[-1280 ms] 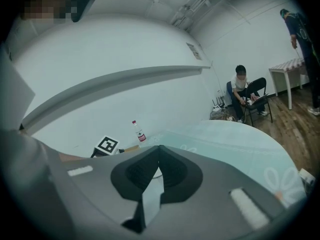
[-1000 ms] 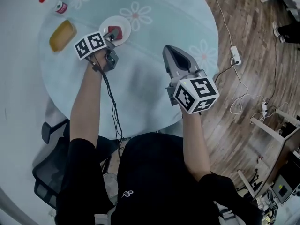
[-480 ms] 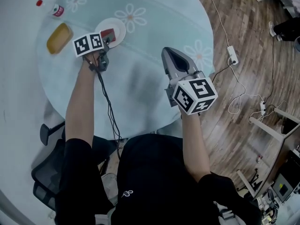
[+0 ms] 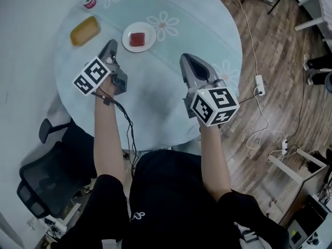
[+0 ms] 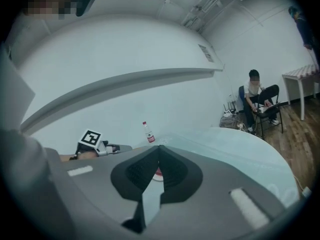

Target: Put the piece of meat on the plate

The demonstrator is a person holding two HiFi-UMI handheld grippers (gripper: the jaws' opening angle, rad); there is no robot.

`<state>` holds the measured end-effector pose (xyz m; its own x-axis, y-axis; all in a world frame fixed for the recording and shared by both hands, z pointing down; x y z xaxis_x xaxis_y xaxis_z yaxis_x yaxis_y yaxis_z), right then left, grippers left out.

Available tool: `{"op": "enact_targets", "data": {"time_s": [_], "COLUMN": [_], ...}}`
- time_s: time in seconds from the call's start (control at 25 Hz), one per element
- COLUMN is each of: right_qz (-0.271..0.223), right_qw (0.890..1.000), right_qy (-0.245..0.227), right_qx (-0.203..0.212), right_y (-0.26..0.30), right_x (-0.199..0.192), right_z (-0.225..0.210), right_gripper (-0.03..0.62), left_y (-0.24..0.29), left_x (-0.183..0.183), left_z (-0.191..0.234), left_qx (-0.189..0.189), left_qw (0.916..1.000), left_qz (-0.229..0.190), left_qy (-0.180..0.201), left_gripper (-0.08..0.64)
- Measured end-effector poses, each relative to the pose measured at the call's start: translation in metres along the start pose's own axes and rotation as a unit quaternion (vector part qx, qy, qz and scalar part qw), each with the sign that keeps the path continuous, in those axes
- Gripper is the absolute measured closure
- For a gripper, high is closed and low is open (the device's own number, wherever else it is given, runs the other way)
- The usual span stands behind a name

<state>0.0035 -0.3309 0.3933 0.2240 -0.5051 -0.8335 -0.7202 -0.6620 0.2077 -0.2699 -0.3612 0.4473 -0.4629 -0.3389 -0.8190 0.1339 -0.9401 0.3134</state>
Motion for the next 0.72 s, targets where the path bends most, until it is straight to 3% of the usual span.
{"op": "enact_targets", "data": {"time_s": [0.04,0.32,0.44,0.56,0.72], "right_qz": [0.0,-0.005,-0.002,-0.001,-0.002], "right_qw": [1.0,0.994,0.991,0.989,0.984], "right_qy": [-0.007,-0.053,-0.089,-0.11,-0.125], "right_qx": [0.014,0.096,0.102,0.104,0.124], "right_y": [0.003,0.019,0.024,0.02,0.018], "right_x": [0.002,0.013,0.022,0.024,0.024], "right_z": [0.007,0.064,0.082,0.098,0.114], "right_gripper": [0.583,0.583,0.583,0.583,0.583], "left_y": [-0.019,-0.143,-0.161,-0.174,-0.186], "left_x": [0.005,0.015,0.012,0.016,0.019], "left_z": [-0.005,-0.065,-0.094,-0.116,-0.123], "left_qx": [0.01,0.045,0.069,0.099,0.148], "left_qw": [0.9997,0.9873,0.9797,0.9653,0.9499], "left_qz": [-0.023,-0.143,-0.144,-0.134,-0.143], "left_qy": [0.005,0.053,0.121,0.201,0.235], "left_gripper": [0.566,0.565,0.565,0.565,0.563]}}
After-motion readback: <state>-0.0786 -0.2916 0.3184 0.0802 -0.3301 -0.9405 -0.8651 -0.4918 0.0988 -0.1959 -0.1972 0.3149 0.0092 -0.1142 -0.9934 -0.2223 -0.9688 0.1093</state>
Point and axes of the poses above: the fingertips, and each gripper's own axes: y forward along the fingers, z to its left, x out of its top, the point moved 3 cm from there along -y, backward along the fingers, and after that the axes turned 9 degrees about y, right-handed, at the moved point
